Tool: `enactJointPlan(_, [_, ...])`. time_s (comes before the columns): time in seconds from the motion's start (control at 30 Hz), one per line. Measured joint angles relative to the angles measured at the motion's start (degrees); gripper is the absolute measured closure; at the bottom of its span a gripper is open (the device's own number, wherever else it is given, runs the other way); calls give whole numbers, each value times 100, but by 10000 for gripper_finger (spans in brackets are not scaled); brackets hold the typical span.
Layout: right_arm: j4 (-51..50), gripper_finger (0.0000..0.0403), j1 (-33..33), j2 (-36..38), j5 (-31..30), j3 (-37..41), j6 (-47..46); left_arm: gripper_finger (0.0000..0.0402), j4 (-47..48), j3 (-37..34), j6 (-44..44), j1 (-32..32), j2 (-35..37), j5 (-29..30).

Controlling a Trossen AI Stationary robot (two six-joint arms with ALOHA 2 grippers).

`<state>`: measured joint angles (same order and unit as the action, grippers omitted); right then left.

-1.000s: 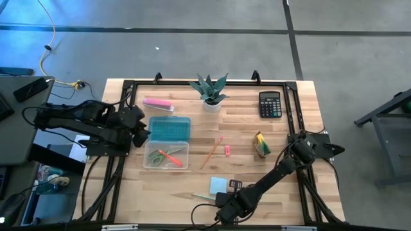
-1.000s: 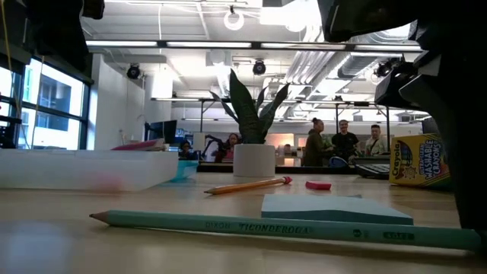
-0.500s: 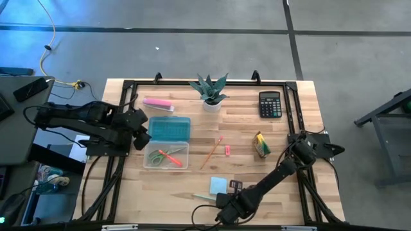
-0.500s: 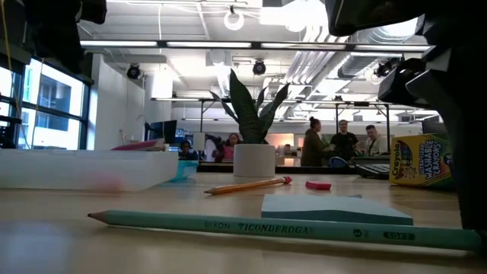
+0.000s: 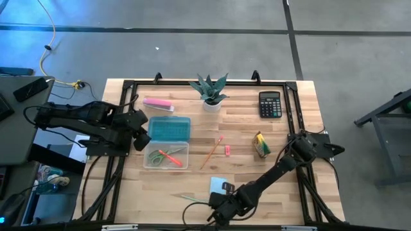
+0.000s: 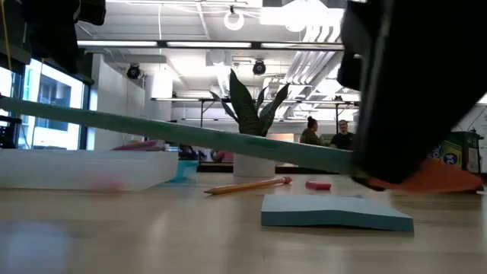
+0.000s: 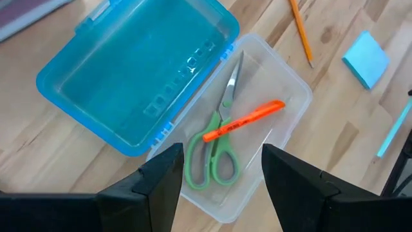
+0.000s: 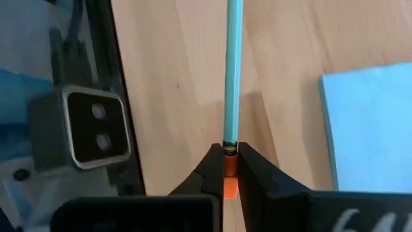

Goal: Pack school essentials
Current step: Put the light blue pencil into the blue supply box

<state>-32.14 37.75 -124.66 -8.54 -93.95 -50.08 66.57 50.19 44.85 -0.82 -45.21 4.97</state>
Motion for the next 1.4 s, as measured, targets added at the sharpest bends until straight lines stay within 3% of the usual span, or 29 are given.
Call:
enactJointPlan(0.3, [294, 396, -461, 0, 173, -114, 289, 204, 1, 0, 20, 0, 0, 2])
enactJointPlan(1.03, [-1306, 396, -1749, 22, 551, -1392, 3223, 204, 0, 0, -1, 0, 0, 42])
enactJointPlan(1.4, [-1540, 396, -2513, 22, 604, -1506, 4362, 204, -47, 0, -220, -3, 0, 222])
